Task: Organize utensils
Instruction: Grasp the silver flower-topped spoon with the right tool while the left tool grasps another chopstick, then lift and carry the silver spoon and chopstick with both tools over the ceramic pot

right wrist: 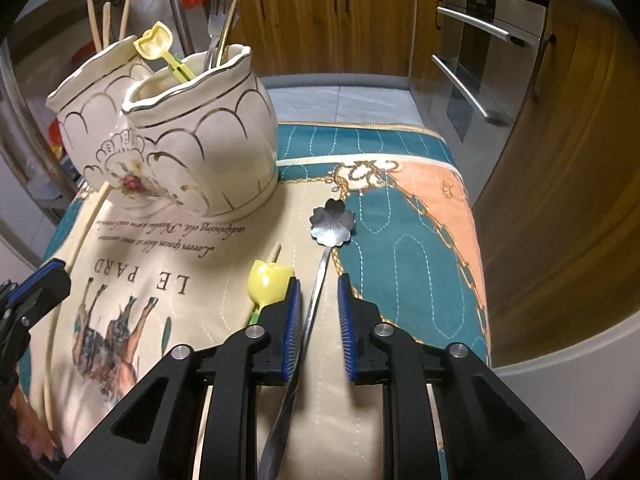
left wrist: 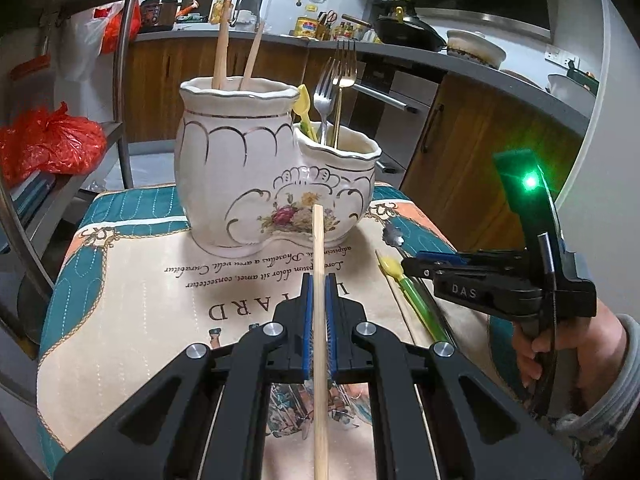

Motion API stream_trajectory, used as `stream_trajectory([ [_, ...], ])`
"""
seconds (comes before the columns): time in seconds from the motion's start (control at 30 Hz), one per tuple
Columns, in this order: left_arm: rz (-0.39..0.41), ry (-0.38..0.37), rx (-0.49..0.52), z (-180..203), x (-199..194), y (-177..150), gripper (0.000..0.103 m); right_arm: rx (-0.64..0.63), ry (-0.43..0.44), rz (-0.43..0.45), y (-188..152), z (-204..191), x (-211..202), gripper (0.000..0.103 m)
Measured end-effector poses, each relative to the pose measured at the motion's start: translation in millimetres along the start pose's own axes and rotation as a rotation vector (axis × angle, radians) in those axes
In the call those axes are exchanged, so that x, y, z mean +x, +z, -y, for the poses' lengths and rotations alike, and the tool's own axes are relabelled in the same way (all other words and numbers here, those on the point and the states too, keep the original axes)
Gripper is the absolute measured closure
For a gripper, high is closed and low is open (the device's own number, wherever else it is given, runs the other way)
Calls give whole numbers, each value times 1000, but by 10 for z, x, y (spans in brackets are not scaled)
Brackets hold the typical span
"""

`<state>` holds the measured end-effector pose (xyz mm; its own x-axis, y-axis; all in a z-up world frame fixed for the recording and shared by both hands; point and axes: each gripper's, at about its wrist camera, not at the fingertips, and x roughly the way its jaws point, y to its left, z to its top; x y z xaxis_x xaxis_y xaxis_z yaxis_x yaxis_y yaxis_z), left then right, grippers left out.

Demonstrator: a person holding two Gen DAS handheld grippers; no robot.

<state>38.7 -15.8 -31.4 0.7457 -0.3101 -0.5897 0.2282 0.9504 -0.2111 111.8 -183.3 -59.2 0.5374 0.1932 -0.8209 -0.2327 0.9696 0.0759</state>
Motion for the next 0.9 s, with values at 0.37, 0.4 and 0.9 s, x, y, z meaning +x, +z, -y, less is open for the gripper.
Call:
stream_trajectory([
  [0.37,-1,-7,10,2,27,-28,97,12,28,81,-81,61,-99,99],
  [0.4,2,-7,12,5,19,-26,97,10,30,97,-89,56,-140,99],
  [0.9,150,-50,54,-19,-271,50,97,-95,85,456,-260,-6,-1032,99],
])
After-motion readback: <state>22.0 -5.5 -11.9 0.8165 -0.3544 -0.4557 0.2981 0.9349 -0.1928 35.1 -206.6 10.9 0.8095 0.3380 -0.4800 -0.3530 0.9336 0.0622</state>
